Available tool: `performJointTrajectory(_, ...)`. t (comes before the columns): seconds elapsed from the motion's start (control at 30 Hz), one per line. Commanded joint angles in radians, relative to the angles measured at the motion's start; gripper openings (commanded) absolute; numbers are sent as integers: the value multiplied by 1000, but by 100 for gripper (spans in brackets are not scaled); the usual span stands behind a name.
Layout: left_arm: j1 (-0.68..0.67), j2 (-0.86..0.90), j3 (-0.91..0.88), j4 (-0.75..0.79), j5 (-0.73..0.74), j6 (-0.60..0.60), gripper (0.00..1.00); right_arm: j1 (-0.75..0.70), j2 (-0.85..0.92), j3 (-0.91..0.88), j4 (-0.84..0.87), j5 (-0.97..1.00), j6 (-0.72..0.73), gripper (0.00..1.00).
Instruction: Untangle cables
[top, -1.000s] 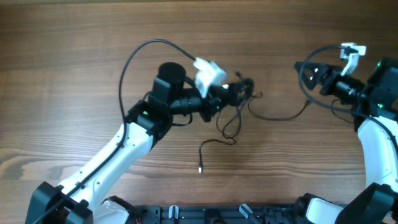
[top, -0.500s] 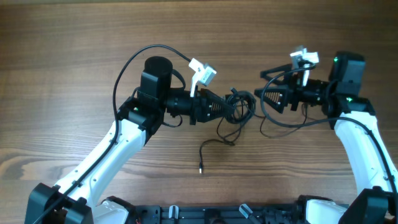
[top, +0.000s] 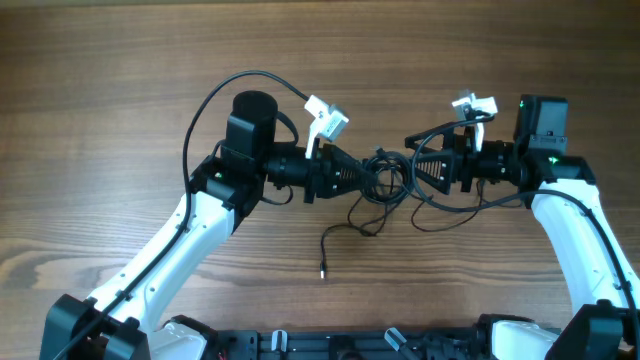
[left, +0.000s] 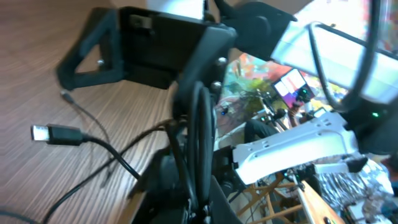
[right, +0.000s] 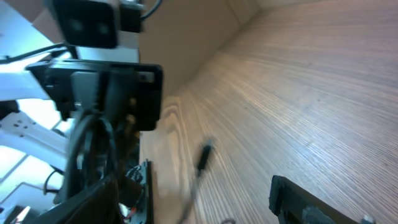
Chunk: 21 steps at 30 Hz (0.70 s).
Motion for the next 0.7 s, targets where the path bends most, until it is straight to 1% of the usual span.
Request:
performJointTrajectory(0.0, 4, -13, 7, -32, -113, 24, 4, 4, 8, -6, -2, -88, -27, 82)
performJointTrajectory(0.1, 4, -13, 7, -39, -159, 24, 5, 4, 8, -7, -1, -87, -28, 83)
performJointTrajectory(0.17, 4, -13, 7, -39, -193, 24, 4, 4, 8, -6, -1, -47, -27, 83)
performJointTrajectory(0.23, 4, -13, 7, -39, -206, 24, 4, 4, 8, -7, -2, 1, -24, 83)
performJointTrajectory(0.37, 4, -13, 7, -40, -219, 24, 4, 4, 8, -6, -1, 6, -24, 86)
performJointTrajectory(0.4, 4, -13, 7, -40, -228, 24, 4, 4, 8, -7, 0, 18, -24, 91)
performJointTrajectory(0.43, 4, -13, 7, -40, -245, 23, 4, 4, 8, -6, 5, 41, -21, 99)
performJointTrajectory(0.57, 4, -13, 7, -48, -326, 21, 4, 4, 8, -6, 45, 283, 161, 100)
performJointTrajectory(0.6, 4, -13, 7, -48, -338, 19, 4, 4, 8, -6, 47, 313, 179, 100)
performJointTrajectory(0.67, 4, -13, 7, -47, -353, 19, 4, 4, 8, -6, 47, 288, 178, 100)
